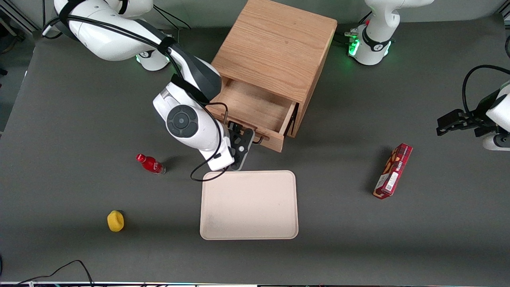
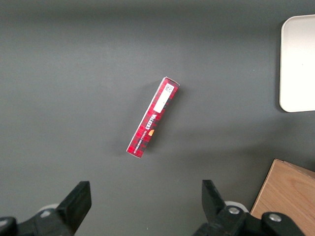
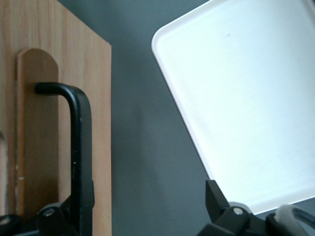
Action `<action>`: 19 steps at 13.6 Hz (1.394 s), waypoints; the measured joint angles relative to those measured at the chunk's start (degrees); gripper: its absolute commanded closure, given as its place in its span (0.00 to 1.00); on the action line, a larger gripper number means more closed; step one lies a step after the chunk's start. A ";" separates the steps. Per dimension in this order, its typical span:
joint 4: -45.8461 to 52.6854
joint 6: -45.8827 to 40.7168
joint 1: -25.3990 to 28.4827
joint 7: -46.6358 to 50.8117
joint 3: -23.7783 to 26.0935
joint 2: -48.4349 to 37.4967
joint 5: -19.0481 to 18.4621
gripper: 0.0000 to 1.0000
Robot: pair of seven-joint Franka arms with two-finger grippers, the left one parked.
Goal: Open upper drawer
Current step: 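Pull the upper drawer outward from the cabinet with the right gripper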
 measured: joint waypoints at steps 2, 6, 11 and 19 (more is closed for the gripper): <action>0.27 0.76 -0.02 -0.11 -0.83 0.00 0.00 0.00; 1.13 2.95 -0.02 -1.26 -2.97 0.00 0.00 0.00; 2.30 6.33 -0.04 -4.41 -6.22 -0.02 0.00 0.00; 3.14 8.62 -0.19 -7.93 -9.24 -0.02 -0.03 0.00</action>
